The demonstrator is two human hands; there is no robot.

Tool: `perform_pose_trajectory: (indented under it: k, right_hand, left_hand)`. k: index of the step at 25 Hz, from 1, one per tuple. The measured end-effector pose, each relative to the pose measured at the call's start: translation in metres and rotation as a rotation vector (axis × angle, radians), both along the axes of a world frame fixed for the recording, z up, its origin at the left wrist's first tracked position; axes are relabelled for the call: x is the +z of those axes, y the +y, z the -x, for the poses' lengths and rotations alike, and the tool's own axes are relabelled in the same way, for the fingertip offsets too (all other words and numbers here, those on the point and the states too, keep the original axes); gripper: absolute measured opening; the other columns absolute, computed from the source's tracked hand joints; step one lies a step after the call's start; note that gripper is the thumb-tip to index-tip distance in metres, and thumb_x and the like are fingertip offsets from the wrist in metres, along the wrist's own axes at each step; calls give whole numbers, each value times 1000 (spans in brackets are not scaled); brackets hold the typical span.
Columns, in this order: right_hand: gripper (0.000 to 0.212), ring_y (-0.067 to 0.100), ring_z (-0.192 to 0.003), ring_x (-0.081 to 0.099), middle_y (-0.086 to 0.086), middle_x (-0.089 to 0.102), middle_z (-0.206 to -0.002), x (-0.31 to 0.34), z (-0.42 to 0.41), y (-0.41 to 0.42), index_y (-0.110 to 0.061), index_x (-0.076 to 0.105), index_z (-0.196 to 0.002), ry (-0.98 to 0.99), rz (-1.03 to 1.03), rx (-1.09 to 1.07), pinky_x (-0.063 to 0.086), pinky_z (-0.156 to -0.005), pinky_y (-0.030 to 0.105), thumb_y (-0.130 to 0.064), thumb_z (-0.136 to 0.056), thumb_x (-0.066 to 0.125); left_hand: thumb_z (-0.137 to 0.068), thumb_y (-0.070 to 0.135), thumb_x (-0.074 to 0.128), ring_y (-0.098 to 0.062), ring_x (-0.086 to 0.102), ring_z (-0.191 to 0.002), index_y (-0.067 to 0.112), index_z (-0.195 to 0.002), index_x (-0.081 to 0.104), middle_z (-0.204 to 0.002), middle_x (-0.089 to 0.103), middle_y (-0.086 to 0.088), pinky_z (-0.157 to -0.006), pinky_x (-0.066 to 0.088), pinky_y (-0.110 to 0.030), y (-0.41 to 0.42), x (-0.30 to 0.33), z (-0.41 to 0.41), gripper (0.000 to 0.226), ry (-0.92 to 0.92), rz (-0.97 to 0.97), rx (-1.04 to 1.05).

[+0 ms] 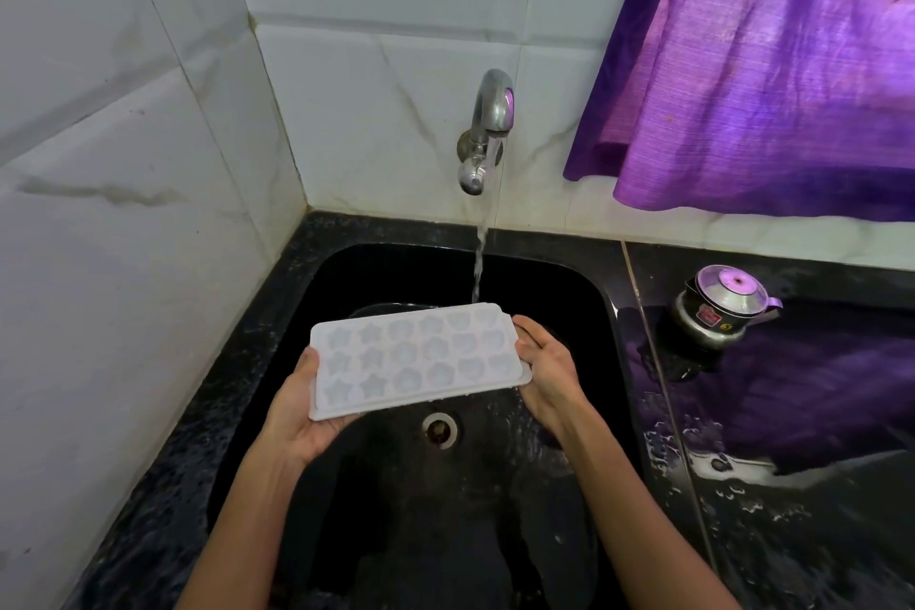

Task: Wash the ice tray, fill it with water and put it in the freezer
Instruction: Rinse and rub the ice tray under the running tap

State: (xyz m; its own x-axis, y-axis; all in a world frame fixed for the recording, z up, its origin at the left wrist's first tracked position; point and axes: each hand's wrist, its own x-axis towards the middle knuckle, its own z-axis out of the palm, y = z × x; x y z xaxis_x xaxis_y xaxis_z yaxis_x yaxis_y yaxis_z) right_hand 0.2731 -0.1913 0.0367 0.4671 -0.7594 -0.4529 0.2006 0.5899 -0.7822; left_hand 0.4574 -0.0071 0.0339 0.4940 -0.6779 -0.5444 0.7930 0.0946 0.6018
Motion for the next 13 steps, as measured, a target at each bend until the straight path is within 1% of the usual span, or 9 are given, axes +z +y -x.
perform_pose_trajectory:
  k: [2, 5, 7, 9, 10, 11, 13]
  right_hand:
    - [39, 27, -112, 61, 12, 56, -132, 1, -9, -5, -4, 47, -133, 32, 36, 26, 53, -92, 42, 4, -95, 45]
    - [39, 24, -110, 62, 10, 57, -130, 1, -20, -15, -6, 49, -132, 87, 120, 75, 55, -86, 35, 1, -94, 49]
    - [37, 19, -107, 63, 9, 59, -128, 3, -23, -21, -10, 52, -129, 167, 246, 149, 56, -81, 28, -1, -93, 52]
    - [36, 12, -106, 61, 7, 60, -128, 6, -23, -30, -14, 52, -128, 281, 442, 252, 54, -75, 17, -5, -93, 53]
    - [37, 12, -111, 58, 5, 58, -129, 8, -22, -36, -13, 51, -130, 333, 549, 302, 51, -79, 15, -6, -94, 53]
    - [37, 13, -119, 53, 4, 56, -131, 11, -21, -42, -12, 50, -131, 374, 654, 346, 48, -87, 15, -6, -94, 52]
    - [35, 17, -132, 43, 3, 50, -136, 19, -20, -53, -12, 52, -130, 446, 852, 445, 39, -103, 21, -7, -95, 50]
  left_hand:
    - [-101, 43, 30, -32, 68, -92, 16, -133, 48, -105, 71, -12, -56, 59, -48, -4, 3, -8, 46, -31, -15, 20]
    - [-101, 42, 31, -31, 66, -93, 17, -133, 48, -106, 69, -11, -54, 58, -45, -10, 5, -19, 45, -53, -31, 47]
    - [-101, 41, 32, -30, 67, -93, 18, -131, 50, -104, 70, -9, -53, 58, -45, -14, 5, -24, 42, -50, -36, 77]
    - [-101, 40, 33, -30, 67, -91, 19, -127, 52, -100, 73, -8, -54, 59, -46, -16, 3, -28, 39, -30, -31, 101]
    - [-101, 40, 33, -30, 68, -91, 20, -125, 53, -99, 73, -8, -54, 59, -47, -17, 2, -29, 38, -20, -29, 106]
    - [-101, 40, 32, -30, 68, -92, 20, -124, 54, -99, 73, -8, -55, 59, -47, -18, 2, -29, 37, -15, -29, 108]
    - [-101, 41, 32, -30, 67, -93, 21, -122, 56, -103, 72, -8, -56, 59, -46, -21, 1, -30, 37, -28, -40, 105]
